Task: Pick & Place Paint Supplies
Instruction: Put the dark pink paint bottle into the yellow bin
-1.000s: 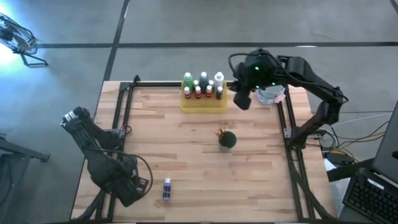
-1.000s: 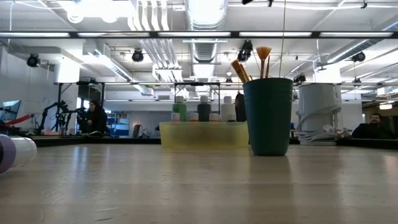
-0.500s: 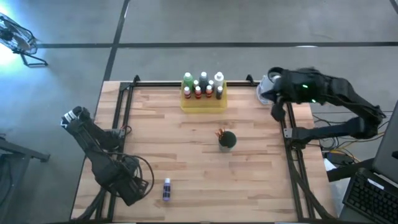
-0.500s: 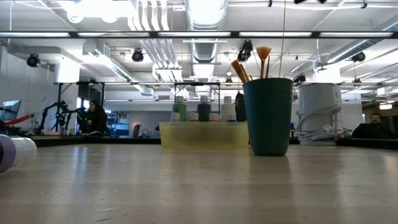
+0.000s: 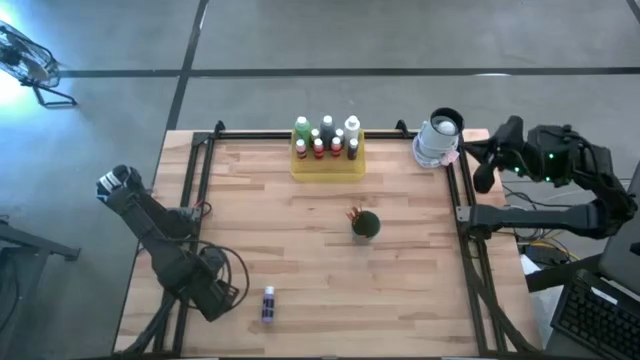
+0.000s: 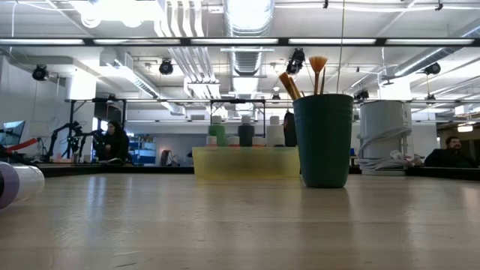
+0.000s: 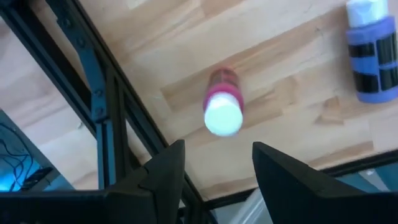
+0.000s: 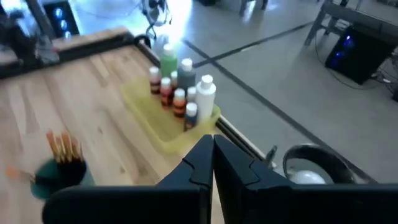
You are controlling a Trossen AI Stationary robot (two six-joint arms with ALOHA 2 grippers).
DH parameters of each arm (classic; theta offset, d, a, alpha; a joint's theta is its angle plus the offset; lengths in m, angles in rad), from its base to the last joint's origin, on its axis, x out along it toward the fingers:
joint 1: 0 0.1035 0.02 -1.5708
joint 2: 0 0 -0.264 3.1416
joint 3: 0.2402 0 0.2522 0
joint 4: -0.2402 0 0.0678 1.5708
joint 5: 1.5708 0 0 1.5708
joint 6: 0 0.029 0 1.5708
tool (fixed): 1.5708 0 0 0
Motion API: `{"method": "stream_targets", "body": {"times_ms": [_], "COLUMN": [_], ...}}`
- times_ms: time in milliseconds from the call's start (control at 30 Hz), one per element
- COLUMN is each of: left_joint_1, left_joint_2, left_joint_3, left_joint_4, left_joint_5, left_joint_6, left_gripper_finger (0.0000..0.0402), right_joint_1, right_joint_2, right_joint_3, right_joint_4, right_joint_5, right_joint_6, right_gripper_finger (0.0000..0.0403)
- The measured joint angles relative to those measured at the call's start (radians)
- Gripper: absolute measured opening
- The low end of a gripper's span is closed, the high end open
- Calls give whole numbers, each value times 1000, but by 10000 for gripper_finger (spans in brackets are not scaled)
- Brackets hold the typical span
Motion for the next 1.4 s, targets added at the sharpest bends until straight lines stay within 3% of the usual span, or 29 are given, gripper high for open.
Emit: {"method": "stream_targets", "body": {"times_ms": [200, 567, 967, 1400], "left_joint_1": [30, 32, 32, 32], "left_joint_2": [-40, -48, -50, -50], "left_joint_3": [-36, -50, -139, -176], "left_joint_4": [7, 7, 179, 183], "left_joint_5": [-2, -2, 19, 46], "left_joint_6": [47, 116, 153, 160], "left_gripper_finger": [193, 193, 193, 193], "right_joint_1": [0, 0, 0, 0], "right_joint_2": [-53, -82, -81, -81], "right_joint_3": [-57, -108, -117, -117], "right_joint_4": [-45, -68, -80, -80], "right_joint_5": [11, 10, 10, 9], "right_joint_6": [6, -234, -226, -226], "right_gripper_finger": [8, 8, 8, 8]}}
